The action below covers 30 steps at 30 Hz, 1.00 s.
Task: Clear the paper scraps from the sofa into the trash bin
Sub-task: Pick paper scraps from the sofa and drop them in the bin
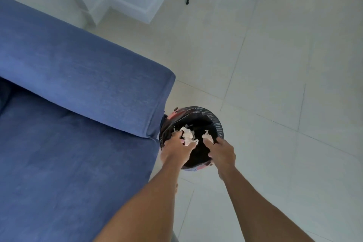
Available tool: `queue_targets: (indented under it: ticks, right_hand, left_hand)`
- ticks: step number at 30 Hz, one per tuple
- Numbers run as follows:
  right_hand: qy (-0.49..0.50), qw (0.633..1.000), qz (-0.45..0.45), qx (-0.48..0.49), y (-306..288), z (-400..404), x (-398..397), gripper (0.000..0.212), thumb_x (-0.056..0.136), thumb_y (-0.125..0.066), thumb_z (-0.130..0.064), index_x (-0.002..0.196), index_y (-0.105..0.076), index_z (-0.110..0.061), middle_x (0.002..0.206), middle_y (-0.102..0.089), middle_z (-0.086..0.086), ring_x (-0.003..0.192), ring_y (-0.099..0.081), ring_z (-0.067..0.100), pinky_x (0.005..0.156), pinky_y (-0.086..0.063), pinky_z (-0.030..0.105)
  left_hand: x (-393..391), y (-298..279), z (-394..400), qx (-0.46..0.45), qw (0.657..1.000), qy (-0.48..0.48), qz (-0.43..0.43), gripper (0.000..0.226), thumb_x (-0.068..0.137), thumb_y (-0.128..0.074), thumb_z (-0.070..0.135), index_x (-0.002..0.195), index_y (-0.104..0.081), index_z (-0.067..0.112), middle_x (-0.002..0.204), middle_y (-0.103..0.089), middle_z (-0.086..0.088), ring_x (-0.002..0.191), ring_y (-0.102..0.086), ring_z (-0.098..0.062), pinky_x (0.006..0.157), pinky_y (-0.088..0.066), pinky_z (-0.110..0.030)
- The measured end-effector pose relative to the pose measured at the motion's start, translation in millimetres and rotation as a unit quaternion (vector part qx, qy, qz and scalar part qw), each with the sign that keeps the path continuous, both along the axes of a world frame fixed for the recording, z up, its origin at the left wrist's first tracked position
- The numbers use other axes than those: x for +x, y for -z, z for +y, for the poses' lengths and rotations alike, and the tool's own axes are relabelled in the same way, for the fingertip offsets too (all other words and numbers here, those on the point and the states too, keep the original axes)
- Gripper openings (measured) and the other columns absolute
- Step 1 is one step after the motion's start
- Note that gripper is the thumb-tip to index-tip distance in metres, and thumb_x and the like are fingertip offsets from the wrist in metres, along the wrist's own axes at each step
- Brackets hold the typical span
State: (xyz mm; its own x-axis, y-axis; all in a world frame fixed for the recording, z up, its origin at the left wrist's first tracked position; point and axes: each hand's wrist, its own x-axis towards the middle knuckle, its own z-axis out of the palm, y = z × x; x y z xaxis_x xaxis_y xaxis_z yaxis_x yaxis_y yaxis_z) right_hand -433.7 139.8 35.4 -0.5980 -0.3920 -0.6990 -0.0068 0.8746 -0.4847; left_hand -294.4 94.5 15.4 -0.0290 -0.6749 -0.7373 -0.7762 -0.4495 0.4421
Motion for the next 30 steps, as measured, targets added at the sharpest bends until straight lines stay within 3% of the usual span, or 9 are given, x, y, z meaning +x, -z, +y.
queue_targets:
  ticks: [4,9,14,19,22,26,30]
  right_hand:
    - [0.019,1.000,0.004,-0.016,1,-4,-9,0.060,0.095,-0.077,-0.037,0.148,-0.057,-0.018,0.138,-0.069,0.008,0.112,-0.073,0.030,0.099,-0.060,0.045]
    - [-0.016,0.998,0.003,-0.065,-18,-7,17,0.035,0.100,-0.071,-0.033,0.133,-0.069,-0.019,0.118,-0.075,0.007,0.101,-0.073,0.028,0.072,-0.061,0.031]
    - [-0.145,0.983,-0.017,-0.107,-54,-4,111,0.030,0.100,-0.071,-0.028,0.129,-0.074,-0.021,0.113,-0.078,0.004,0.105,-0.073,0.030,0.099,-0.059,0.048]
    - [-0.267,0.952,-0.046,-0.144,-99,7,246,0.028,0.097,-0.074,-0.029,0.123,-0.074,-0.019,0.102,-0.078,-0.002,0.099,-0.074,0.032,0.095,-0.059,0.051]
    - [-0.340,0.925,-0.071,-0.154,-129,13,330,0.029,0.097,-0.074,-0.034,0.125,-0.074,-0.024,0.102,-0.075,-0.015,0.104,-0.071,0.027,0.101,-0.056,0.052]
    - [-0.440,0.877,-0.083,-0.173,-151,15,434,0.035,0.096,-0.074,-0.035,0.129,-0.072,-0.022,0.105,-0.073,-0.021,0.106,-0.072,0.025,0.104,-0.055,0.048]
    - [-0.522,0.828,-0.091,-0.181,-144,10,522,0.040,0.095,-0.077,-0.036,0.131,-0.072,-0.019,0.113,-0.075,-0.013,0.108,-0.073,0.026,0.105,-0.053,0.044]
  left_hand:
    - [3,0,-5,0.017,0.999,-0.032,0.025,0.064,0.089,-0.071,0.060,0.147,-0.052,0.040,0.141,-0.068,0.006,0.112,-0.075,-0.026,0.094,-0.063,-0.047]
    - [42,-15,4,0.005,0.996,-0.082,0.034,0.049,0.093,-0.069,0.054,0.139,-0.061,0.039,0.132,-0.073,0.012,0.116,-0.069,-0.018,0.092,-0.064,-0.044]
    - [123,-54,38,-0.004,0.981,-0.176,0.082,0.026,0.094,-0.067,0.041,0.120,-0.071,0.037,0.105,-0.076,0.007,0.104,-0.075,-0.028,0.089,-0.064,-0.050]
    - [254,-108,78,-0.034,0.951,-0.298,0.071,0.027,0.094,-0.066,0.043,0.121,-0.063,0.042,0.102,-0.073,0.019,0.063,-0.080,-0.019,0.076,-0.068,-0.042]
    - [346,-140,102,-0.063,0.918,-0.386,0.060,0.030,0.094,-0.066,0.042,0.124,-0.061,0.041,0.099,-0.073,0.024,0.064,-0.081,-0.023,0.078,-0.068,-0.043]
    - [451,-164,137,-0.112,0.868,-0.483,0.031,0.036,0.094,-0.068,0.043,0.129,-0.060,0.039,0.102,-0.070,0.024,0.063,-0.080,-0.024,0.075,-0.068,-0.043]
    - [529,-154,164,-0.131,0.809,-0.573,0.001,0.049,0.094,-0.070,0.049,0.140,-0.054,0.040,0.117,-0.066,0.023,0.063,-0.080,-0.020,0.077,-0.068,-0.042]
